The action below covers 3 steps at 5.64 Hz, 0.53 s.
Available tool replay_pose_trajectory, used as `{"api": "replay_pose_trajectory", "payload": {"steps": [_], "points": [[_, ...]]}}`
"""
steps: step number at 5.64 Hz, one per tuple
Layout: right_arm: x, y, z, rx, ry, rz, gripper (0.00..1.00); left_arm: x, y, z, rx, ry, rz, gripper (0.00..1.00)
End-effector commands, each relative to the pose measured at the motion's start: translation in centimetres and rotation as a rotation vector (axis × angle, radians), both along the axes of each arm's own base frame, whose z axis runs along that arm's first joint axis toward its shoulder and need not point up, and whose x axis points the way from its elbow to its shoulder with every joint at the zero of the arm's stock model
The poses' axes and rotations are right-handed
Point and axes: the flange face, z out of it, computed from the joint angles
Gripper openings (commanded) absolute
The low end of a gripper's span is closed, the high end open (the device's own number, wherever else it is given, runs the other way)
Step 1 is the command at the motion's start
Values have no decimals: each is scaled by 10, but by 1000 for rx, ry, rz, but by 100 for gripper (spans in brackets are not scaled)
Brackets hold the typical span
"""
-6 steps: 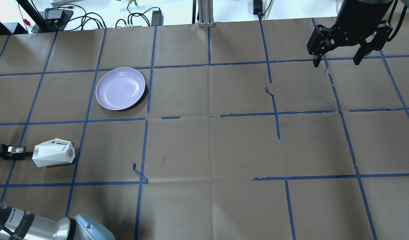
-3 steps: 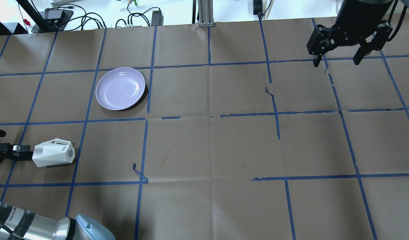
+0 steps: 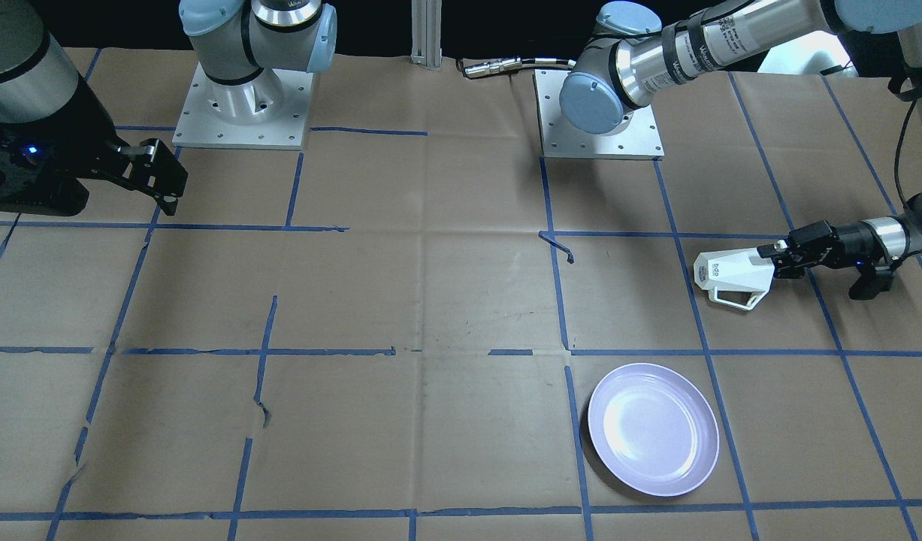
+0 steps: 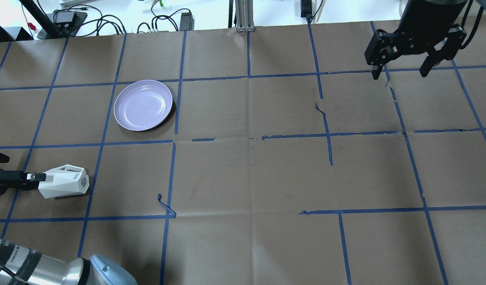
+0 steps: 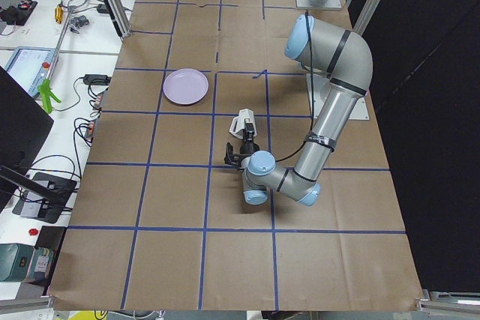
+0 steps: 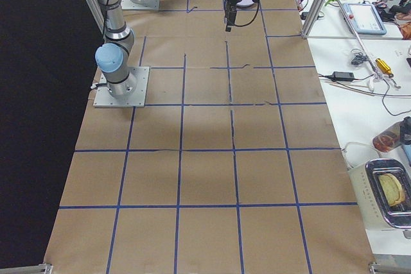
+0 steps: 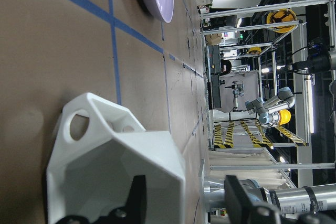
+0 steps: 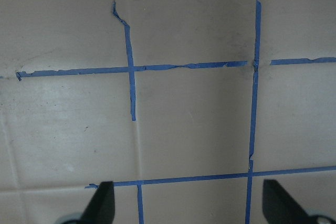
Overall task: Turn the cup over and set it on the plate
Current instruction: 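Close the left gripper on the white cup's rim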
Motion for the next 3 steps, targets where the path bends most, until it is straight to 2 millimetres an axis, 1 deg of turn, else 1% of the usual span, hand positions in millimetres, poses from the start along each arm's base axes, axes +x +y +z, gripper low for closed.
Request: {"api": "replay_pose_trajectory", "payload": {"steps": [1,2,3], "points": [[0,0,0,-1,0,0,100,1,0,1,-2,-2,-2,0],[0,0,0,0,0,0,100,4,-1,3,-5,-8,1,0],[0,0,0,0,0,0,100,7,-3,22,5,-19,3,0]]}}
